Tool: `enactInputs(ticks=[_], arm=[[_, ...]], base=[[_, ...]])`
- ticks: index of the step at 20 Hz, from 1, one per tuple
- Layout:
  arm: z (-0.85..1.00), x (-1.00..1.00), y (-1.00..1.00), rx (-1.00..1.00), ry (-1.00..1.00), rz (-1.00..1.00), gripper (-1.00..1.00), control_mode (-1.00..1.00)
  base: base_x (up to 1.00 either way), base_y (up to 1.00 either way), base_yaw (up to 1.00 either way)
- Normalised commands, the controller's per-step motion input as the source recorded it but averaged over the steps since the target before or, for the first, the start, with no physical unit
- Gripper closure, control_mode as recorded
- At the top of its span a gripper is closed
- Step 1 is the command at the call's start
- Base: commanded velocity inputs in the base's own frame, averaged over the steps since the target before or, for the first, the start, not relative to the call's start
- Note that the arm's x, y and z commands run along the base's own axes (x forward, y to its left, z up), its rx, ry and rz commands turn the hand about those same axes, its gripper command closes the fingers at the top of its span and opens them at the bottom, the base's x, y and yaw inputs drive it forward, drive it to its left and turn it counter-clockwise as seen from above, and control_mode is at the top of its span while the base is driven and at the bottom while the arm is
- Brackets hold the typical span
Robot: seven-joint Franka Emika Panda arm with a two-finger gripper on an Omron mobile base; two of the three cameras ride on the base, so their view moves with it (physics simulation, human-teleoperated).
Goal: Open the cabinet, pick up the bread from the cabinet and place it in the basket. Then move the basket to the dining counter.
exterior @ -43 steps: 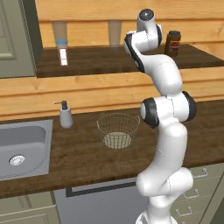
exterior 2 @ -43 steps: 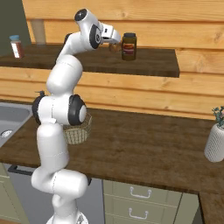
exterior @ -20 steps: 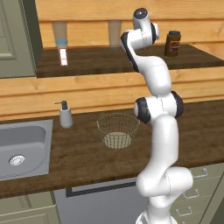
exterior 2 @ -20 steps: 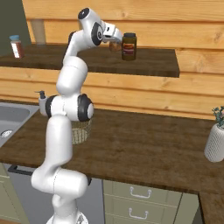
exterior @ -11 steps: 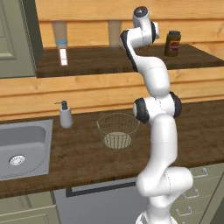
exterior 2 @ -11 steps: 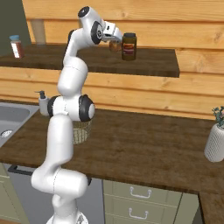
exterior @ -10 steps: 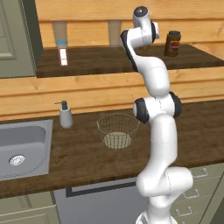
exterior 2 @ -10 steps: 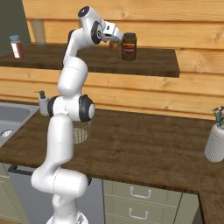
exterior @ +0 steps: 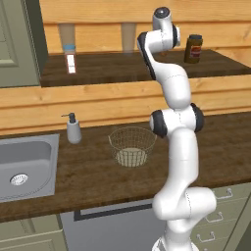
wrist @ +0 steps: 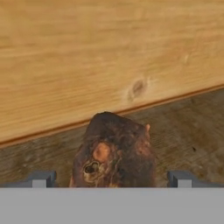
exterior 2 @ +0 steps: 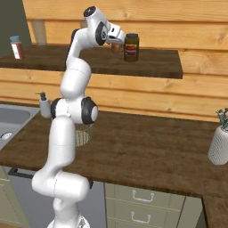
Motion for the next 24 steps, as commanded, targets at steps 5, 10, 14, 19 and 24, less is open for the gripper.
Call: enactInputs(ticks=[5,10,14,19,24], arm=[[-0.08,0.00,0.00,0.02,0.00,0.00,-1.00,-1.00],[-0.13,0.00,0.00,0.03,0.00,0.00,1.00,-1.00],[-0.19,0.00,0.00,0.05,0.00,0.00,1.00,-1.00],[-0.09,-0.05,0.00,0.03,0.00,0.00,1.00,-1.00],[-0.27,-0.52,0.00,0.03,-0.03,0.01,1.00,-1.00]], base=[[0.00,0.00,0.00],[0.00,0.00,0.00],[0.00,0.00,0.00],[0.00,0.00,0.00],[0.00,0.00,0.00]])
